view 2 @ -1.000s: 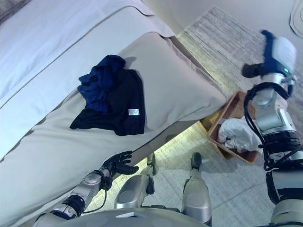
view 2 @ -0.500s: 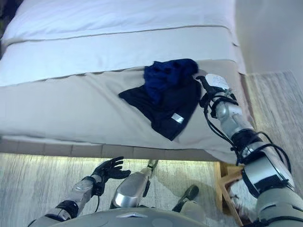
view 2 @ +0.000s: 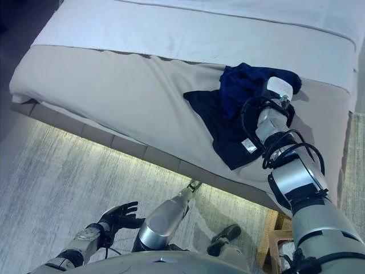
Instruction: Pick up the clothes from the bed and place them into the basket
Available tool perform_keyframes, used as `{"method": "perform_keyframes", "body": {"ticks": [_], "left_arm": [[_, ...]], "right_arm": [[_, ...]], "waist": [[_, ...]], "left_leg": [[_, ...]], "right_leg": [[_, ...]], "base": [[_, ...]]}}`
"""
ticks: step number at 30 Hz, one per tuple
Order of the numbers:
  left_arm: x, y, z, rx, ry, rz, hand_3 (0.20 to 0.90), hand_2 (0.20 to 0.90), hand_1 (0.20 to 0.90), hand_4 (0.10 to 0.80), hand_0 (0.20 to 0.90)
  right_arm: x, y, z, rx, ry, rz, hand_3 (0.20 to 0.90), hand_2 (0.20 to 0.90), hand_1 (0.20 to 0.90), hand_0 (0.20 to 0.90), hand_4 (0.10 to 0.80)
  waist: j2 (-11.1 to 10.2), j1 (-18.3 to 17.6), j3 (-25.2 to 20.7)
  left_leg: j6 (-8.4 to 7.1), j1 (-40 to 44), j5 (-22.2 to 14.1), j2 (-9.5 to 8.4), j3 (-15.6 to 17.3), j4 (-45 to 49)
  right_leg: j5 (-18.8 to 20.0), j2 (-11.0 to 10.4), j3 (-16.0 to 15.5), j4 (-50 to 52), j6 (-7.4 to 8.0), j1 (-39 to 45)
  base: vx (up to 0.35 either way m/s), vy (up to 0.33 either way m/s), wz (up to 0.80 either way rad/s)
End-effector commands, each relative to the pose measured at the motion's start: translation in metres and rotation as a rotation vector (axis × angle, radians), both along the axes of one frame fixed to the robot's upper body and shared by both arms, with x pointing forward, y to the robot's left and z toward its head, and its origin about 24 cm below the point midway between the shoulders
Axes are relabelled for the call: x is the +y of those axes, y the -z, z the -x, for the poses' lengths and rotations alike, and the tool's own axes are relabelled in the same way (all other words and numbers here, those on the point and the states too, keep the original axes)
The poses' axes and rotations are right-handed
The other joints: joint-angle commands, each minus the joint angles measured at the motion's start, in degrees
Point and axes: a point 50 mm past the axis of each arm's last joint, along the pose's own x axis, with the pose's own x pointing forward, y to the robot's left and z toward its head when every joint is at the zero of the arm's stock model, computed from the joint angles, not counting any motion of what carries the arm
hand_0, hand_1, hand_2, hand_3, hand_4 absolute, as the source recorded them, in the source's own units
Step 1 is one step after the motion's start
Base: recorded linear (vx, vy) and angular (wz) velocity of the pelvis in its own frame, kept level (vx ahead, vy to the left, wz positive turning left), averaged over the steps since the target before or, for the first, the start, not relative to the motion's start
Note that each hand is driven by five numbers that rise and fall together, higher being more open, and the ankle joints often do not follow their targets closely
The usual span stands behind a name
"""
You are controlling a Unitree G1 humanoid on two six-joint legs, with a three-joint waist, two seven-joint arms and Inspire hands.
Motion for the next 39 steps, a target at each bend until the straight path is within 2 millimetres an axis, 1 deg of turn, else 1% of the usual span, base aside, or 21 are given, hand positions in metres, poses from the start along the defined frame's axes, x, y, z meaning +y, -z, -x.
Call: {"method": "perform_keyframes", "body": {"ticks": [1, 3, 6, 8, 10, 11, 12, 13, 14, 16, 17, 19, 21, 25, 28, 30, 31, 33, 34, 35, 39], "left_arm": [[0.009, -0.002, 0.007, -0.007, 0.029, -0.015, 0.900, 0.900, 0.900, 0.800, 0.900], [0.008, -0.002, 0.007, -0.010, 0.033, -0.007, 0.900, 0.900, 0.900, 0.800, 0.900], [0.005, -0.001, 0.008, -0.014, 0.033, 0.004, 0.900, 0.900, 0.900, 0.800, 0.900], [0.004, -0.001, 0.007, -0.017, 0.038, 0.010, 0.900, 0.900, 0.900, 0.800, 0.900], [0.003, -0.001, 0.008, -0.018, 0.038, 0.015, 0.900, 0.900, 0.900, 0.800, 0.900], [0.002, -0.001, 0.008, -0.019, 0.036, 0.017, 0.900, 0.900, 0.900, 0.800, 0.900], [0.002, -0.001, 0.008, -0.018, 0.036, 0.018, 0.900, 0.900, 0.900, 0.800, 0.900], [0.001, 0.000, 0.009, -0.018, 0.030, 0.018, 0.900, 0.900, 0.900, 0.800, 0.900], [0.000, 0.000, 0.011, -0.018, 0.026, 0.018, 0.900, 0.900, 0.900, 0.800, 0.900], [0.001, 0.001, 0.014, -0.016, 0.017, 0.016, 0.900, 0.900, 0.900, 0.800, 0.900], [0.001, 0.001, 0.014, -0.016, 0.017, 0.015, 0.900, 0.900, 0.900, 0.800, 0.900], [0.002, 0.002, 0.017, -0.011, 0.010, 0.010, 0.900, 0.900, 0.900, 0.800, 0.900], [0.003, 0.004, 0.021, -0.003, 0.004, 0.004, 0.900, 0.900, 0.900, 0.800, 0.900], [0.006, 0.007, 0.031, 0.024, -0.012, -0.011, 0.900, 0.900, 0.900, 0.800, 0.900], [0.007, 0.011, 0.043, 0.060, -0.025, -0.026, 0.900, 0.900, 0.900, 0.800, 0.900], [0.008, 0.014, 0.052, 0.088, -0.030, -0.038, 0.900, 0.900, 0.900, 0.800, 0.900], [0.009, 0.015, 0.057, 0.105, -0.031, -0.046, 0.900, 0.900, 0.900, 0.800, 0.900], [0.010, 0.016, 0.061, 0.122, -0.028, -0.056, 0.900, 0.900, 0.900, 0.800, 0.900], [0.010, 0.016, 0.061, 0.122, -0.028, -0.056, 0.900, 0.900, 0.900, 0.800, 0.900], [0.011, 0.017, 0.063, 0.134, -0.020, -0.066, 0.900, 0.900, 0.900, 0.800, 0.900], [0.011, 0.018, 0.066, 0.154, -0.007, -0.088, 0.900, 0.900, 0.900, 0.800, 0.900]], "right_arm": [[0.002, -0.076, -0.015, -0.225, -0.007, 0.117, 0.900, 0.900, 0.900, 0.900, 0.800], [0.000, -0.078, -0.015, -0.223, -0.011, 0.126, 0.900, 0.900, 0.900, 0.900, 0.800], [0.005, -0.086, -0.017, -0.261, -0.033, 0.136, 0.900, 0.900, 0.900, 0.900, 0.800], [0.012, -0.097, -0.019, -0.333, -0.059, 0.131, 0.900, 0.900, 0.900, 0.900, 0.800], [0.028, -0.109, -0.022, -0.426, -0.129, 0.052, 0.900, 0.900, 0.900, 0.900, 0.800], [0.036, -0.115, -0.023, -0.472, -0.171, -0.019, 0.713, 0.740, 0.740, 0.740, 0.613], [0.036, -0.115, -0.023, -0.475, -0.174, -0.025, 0.376, 0.451, 0.451, 0.451, 0.276], [0.052, -0.126, -0.023, -0.574, -0.249, -0.176, 0.200, 0.300, 0.300, 0.300, 0.100], [0.063, -0.133, -0.022, -0.630, -0.299, -0.257, 0.200, 0.300, 0.300, 0.300, 0.100], [0.080, -0.146, -0.017, -0.744, -0.392, -0.345, 0.200, 0.300, 0.300, 0.300, 0.100], [0.080, -0.145, -0.017, -0.744, -0.392, -0.346, 0.200, 0.300, 0.300, 0.300, 0.100], [0.096, -0.163, -0.008, -0.862, -0.485, -0.389, 0.200, 0.300, 0.300, 0.300, 0.100], [0.110, -0.189, 0.008, -1.027, -0.586, -0.427, 0.200, 0.300, 0.300, 0.300, 0.100], [0.116, -0.211, 0.034, -1.216, -0.659, -0.433, 0.200, 0.300, 0.300, 0.300, 0.100], [0.111, -0.224, 0.053, -1.357, -0.661, -0.396, 0.200, 0.300, 0.300, 0.300, 0.100], [0.104, -0.226, 0.060, -1.404, -0.638, -0.389, 0.200, 0.300, 0.300, 0.300, 0.100], [0.097, -0.229, 0.066, -1.446, -0.611, -0.374, 0.200, 0.300, 0.300, 0.300, 0.100], [0.088, -0.231, 0.070, -1.486, -0.567, -0.365, 0.200, 0.300, 0.300, 0.300, 0.100], [0.088, -0.231, 0.070, -1.486, -0.566, -0.365, 0.200, 0.300, 0.300, 0.300, 0.100], [0.079, -0.233, 0.072, -1.520, -0.519, -0.347, 0.200, 0.300, 0.300, 0.300, 0.100], [0.057, -0.242, 0.080, -1.602, -0.409, -0.312, 0.200, 0.300, 0.300, 0.300, 0.100]], "waist": [[0.74, 0.57, 0.54], [1.05, 0.80, 0.86], [1.35, 1.11, 1.50], [1.54, 1.36, 2.00], [1.59, 1.41, 2.39], [1.58, 1.43, 2.54], [1.58, 1.44, 2.55], [1.52, 1.24, 2.74], [1.43, 1.04, 2.75], [1.20, 0.58, 2.62], [1.17, 0.60, 2.61], [0.81, 0.09, 2.28], [0.19, -0.61, 1.42], [-1.19, -1.90, -0.96], [-2.25, -3.09, -3.91], [-2.87, -3.57, -6.16], [-3.34, -4.03, -7.85], [-3.84, -4.50, -9.53], [-3.83, -4.47, -9.54], [-3.97, -4.91, -10.87], [-5.01, -6.21, -13.35]], "left_leg": [[3.28, 1.91, -4.15, 0.66, 1.43, -2.00], [3.20, 1.45, -3.94, 0.67, 1.18, -1.88], [3.07, 0.90, -3.81, 0.62, 0.80, -1.44], [3.01, 0.44, -3.75, 0.67, 0.64, -1.09], [2.93, -0.09, -3.75, 0.75, 0.80, -0.69], [2.87, -0.27, -3.74, 0.81, 0.85, -0.58], [2.85, -0.28, -3.75, 0.82, 0.86, -0.57], [2.69, -0.29, -3.88, 1.01, 0.96, -0.35], [2.60, -0.15, -3.98, 1.17, 1.06, -0.35], [2.45, 0.26, -4.16, 1.37, 1.18, -0.41], [2.45, 0.28, -4.17, 1.37, 1.18, -0.41], [2.41, 0.86, -4.42, 1.50, 1.33, -0.46], [2.43, 1.96, -4.67, 1.80, 1.62, -0.94], [2.45, 4.37, -5.03, 1.98, 2.24, -2.14], [2.53, 6.89, -5.34, 2.04, 2.92, -3.42], [2.53, 8.48, -5.48, 2.12, 3.32, -4.34], [2.52, 9.60, -5.62, 2.17, 3.65, -4.93], [2.49, 10.51, -5.98, 2.22, 4.22, -5.11], [2.49, 10.54, -6.00, 2.23, 4.24, -5.11], [2.87, 10.59, -5.08, 2.02, 4.72, -4.95], [2.58, 12.46, -5.75, 2.55, 6.22, -5.44]], "right_leg": [[-5.81, -1.72, 1.33, 11.32, -2.99, -0.11], [-6.18, -2.12, 1.07, 12.12, -3.00, -0.43], [-6.59, -2.37, 0.97, 12.70, -3.02, -0.63], [-6.74, -2.45, 0.92, 12.95, -3.00, -0.88], [-6.88, -2.36, 1.01, 12.98, -3.05, -1.21], [-6.98, -2.23, 1.08, 12.90, -3.09, -1.36], [-6.98, -2.20, 1.09, 12.88, -3.09, -1.37], [-7.07, -1.92, 1.25, 12.62, -3.12, -1.41], [-7.07, -1.78, 1.36, 12.47, -3.15, -1.34], [-7.05, -1.52, 1.60, 12.09, -3.14, -0.99], [-7.05, -1.51, 1.60, 12.07, -3.14, -0.96], [-6.82, -1.33, 1.98, 11.71, -3.03, -0.44], [-6.46, -1.06, 2.45, 11.17, -2.79, 0.46], [-5.72, -0.20, 3.64, 9.47, -2.19, 2.52], [-5.10, 0.65, 4.80, 7.63, -1.71, 4.68], [-4.65, 1.05, 5.25, 6.52, -1.49, 6.15], [-4.37, 1.30, 5.55, 5.71, -1.29, 7.21], [-4.04, 1.55, 5.80, 4.88, -1.11, 8.24], [-4.00, 1.57, 5.81, 4.82, -1.10, 8.28], [-2.55, 1.63, 5.30, 4.11, -1.19, 8.50], [-2.38, 2.63, 5.88, 1.99, -1.01, 9.82]], "base": [[0.021, 0.035, 0.11], [0.036, 0.036, 0.12], [0.042, 0.022, 0.07], [0.000, 0.000, 0.00], [0.000, 0.000, 0.00], [0.000, 0.000, 0.00], [0.000, 0.000, 0.00], [0.000, 0.000, 0.00], [0.007, -0.030, 0.00], [0.000, 0.000, 0.00], [0.000, 0.000, 0.00], [0.017, -0.039, -0.03], [0.026, -0.057, -0.07], [0.044, -0.050, -0.14], [0.072, -0.040, -0.17], [0.112, -0.039, -0.23], [0.090, -0.049, -0.24], [0.048, -0.040, -0.15], [-0.046, 0.009, -0.18], [-0.067, -0.004, -0.15], [-0.066, -0.060, -0.12]]}}
